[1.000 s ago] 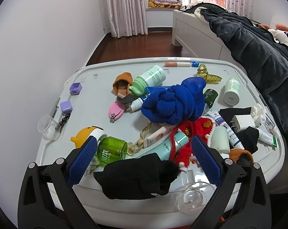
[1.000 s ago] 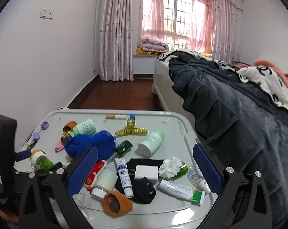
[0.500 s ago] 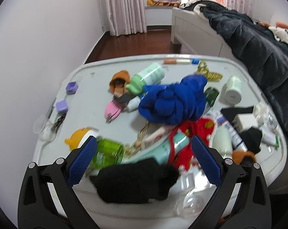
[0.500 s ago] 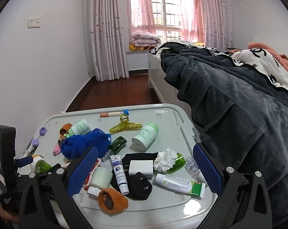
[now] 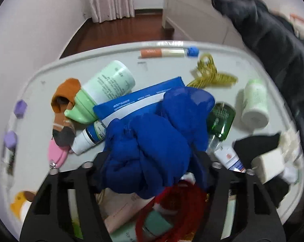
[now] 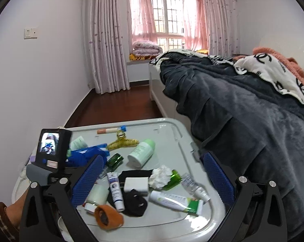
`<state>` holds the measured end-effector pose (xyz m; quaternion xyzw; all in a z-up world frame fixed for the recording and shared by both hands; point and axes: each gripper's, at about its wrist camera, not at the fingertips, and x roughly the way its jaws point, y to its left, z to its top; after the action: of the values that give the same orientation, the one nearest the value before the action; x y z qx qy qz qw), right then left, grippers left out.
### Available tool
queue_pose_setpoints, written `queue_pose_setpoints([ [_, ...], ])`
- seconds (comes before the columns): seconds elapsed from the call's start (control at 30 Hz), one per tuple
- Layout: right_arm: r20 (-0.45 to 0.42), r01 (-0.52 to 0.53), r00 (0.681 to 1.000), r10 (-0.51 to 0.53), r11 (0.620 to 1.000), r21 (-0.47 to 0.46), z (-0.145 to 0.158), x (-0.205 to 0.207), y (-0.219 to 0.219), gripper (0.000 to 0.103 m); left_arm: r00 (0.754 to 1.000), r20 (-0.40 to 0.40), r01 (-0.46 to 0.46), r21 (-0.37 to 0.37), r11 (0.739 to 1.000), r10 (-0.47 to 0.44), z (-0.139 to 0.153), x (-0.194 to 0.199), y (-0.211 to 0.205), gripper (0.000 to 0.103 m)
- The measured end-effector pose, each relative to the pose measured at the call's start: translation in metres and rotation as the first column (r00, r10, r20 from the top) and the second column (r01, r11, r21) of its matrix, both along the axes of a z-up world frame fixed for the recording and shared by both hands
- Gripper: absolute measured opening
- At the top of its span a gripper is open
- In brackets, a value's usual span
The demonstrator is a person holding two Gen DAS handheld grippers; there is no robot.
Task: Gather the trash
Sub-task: 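Grasp the blue knit cloth with the left gripper while the right grasps the green-capped white bottle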
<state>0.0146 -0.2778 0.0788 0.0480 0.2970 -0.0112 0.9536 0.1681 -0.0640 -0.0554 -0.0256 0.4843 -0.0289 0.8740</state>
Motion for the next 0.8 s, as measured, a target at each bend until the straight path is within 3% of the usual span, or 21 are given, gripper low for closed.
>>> queue_pose_setpoints([
  [0.03,0.004,0.004,1.000,-0.004,1.000,-0.012,0.000,0.000,0.000,0.099,1.000,0.000,-0.011,-0.025,1.000,0.011,0.002,-0.002,0.005,0.056],
  [0.23,-0.024,0.048,0.998,-0.050,0.994,-0.100,-0.007,0.019,0.003,0.099,0.995,0.097,0.011,-0.005,1.000,-0.010,0.043,-0.049,0.019,0.054],
  [0.37,-0.139,0.007,0.990,-0.016,0.998,-0.066,-0.018,0.067,0.011,0.099,0.983,0.179,0.055,-0.032,0.998,-0.049,0.080,-0.094,0.025,0.054],
  [0.47,-0.208,-0.024,0.978,0.005,0.996,-0.089,-0.035,0.118,0.030,0.099,0.974,0.221,0.057,-0.055,0.997,-0.043,0.090,-0.116,0.032,0.054],
  [0.53,-0.272,-0.026,0.962,0.000,0.996,-0.091,-0.053,0.152,0.039,0.099,0.970,0.239,0.058,-0.081,0.995,-0.037,0.090,-0.125,0.035,0.054],
  [0.67,-0.446,0.000,0.895,-0.025,0.998,-0.057,-0.096,0.203,0.046,0.099,0.965,0.257,0.074,-0.076,0.994,-0.052,0.088,-0.124,0.040,0.055],
  [0.8,-0.516,0.025,0.855,-0.052,0.998,-0.060,-0.120,0.226,0.048,0.099,0.970,0.241,0.066,-0.104,0.992,-0.040,0.084,-0.124,0.054,0.055],
])
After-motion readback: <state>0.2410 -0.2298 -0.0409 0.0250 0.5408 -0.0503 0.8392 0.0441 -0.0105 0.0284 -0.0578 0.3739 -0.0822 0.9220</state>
